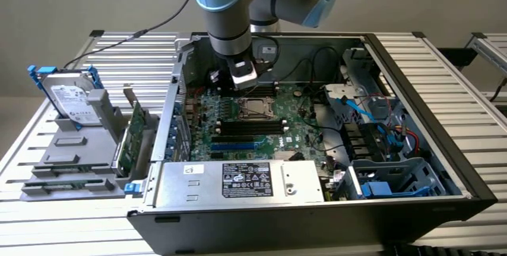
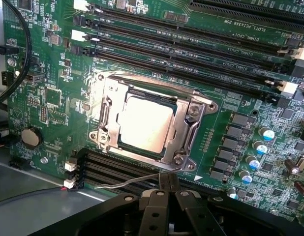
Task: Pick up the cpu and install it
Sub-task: 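Close the cpu cover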
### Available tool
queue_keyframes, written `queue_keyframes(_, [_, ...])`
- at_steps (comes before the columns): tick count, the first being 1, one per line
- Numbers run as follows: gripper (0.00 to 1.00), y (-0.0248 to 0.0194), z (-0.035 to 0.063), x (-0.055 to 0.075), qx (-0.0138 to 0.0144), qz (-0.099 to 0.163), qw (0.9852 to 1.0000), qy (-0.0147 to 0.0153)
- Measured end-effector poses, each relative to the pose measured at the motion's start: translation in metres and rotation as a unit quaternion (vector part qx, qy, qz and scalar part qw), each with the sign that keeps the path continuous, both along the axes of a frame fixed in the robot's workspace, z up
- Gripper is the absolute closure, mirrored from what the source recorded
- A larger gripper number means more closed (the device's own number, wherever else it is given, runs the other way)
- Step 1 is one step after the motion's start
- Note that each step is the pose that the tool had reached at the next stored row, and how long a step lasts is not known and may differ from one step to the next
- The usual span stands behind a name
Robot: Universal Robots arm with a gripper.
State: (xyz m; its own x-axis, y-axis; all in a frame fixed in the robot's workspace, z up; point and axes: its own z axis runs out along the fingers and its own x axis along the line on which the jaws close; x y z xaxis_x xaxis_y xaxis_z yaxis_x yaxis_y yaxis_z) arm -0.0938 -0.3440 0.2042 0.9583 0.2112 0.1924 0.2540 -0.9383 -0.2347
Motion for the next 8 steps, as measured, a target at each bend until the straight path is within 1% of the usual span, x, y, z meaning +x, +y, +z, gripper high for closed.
queue_keyframes(8, [0.89, 0.0002, -0.0008, 0.0001, -0.0003, 0.000, 1.0000, 0.0000])
